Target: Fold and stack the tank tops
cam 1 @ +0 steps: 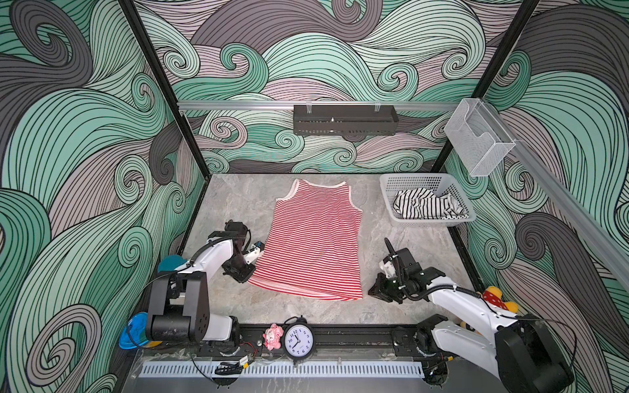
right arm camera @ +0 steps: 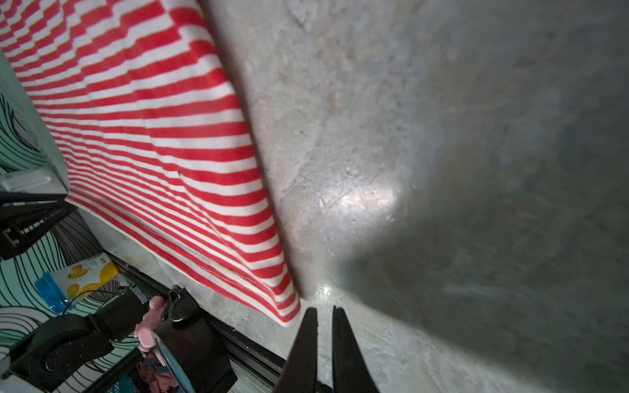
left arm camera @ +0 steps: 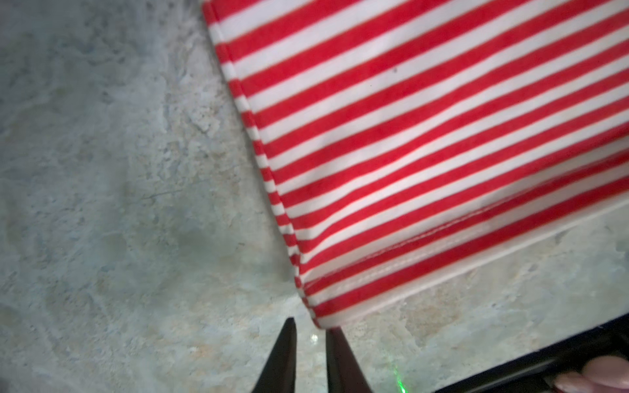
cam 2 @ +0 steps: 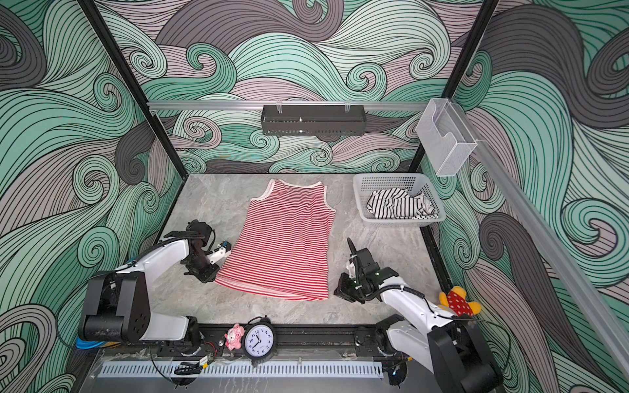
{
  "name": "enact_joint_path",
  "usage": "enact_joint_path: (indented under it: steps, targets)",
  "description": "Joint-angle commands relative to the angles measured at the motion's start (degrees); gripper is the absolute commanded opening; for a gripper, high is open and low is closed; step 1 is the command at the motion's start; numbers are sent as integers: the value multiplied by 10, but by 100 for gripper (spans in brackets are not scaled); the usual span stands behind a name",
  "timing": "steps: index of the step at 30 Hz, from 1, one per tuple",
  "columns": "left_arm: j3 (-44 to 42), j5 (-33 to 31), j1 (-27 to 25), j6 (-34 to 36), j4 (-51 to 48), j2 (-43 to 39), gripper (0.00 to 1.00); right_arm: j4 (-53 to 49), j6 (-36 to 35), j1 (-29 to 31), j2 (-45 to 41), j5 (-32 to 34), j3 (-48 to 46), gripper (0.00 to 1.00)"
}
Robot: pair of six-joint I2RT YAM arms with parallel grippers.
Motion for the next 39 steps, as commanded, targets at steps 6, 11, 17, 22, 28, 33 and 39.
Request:
enact_joint_path:
  steps: [6, 11, 17, 22, 28, 33, 39]
  targets:
    - [8, -12, -5, 35, -71, -43, 35, -69, 2, 10, -40, 47, 26, 29]
    - [40, 1, -5, 30, -76, -78, 34, -48, 32, 36, -41, 52, 57, 28]
    - [79, 76, -32, -9, -3, -32, 32, 21, 65, 97, 38, 74, 98, 24]
    - [132, 21, -84, -57, 33, 94, 29, 79, 83, 142, 127, 80, 126, 22]
    - [155, -43, -130, -65, 33, 198, 24, 31, 62, 161, 181, 99, 139, 22]
    - [131, -53, -144, -52, 18, 188, 24, -54, 28, 123, 187, 149, 157, 31]
    - [94, -47, -178, -55, -21, 160, 24, -93, -46, 27, 245, 154, 203, 36]
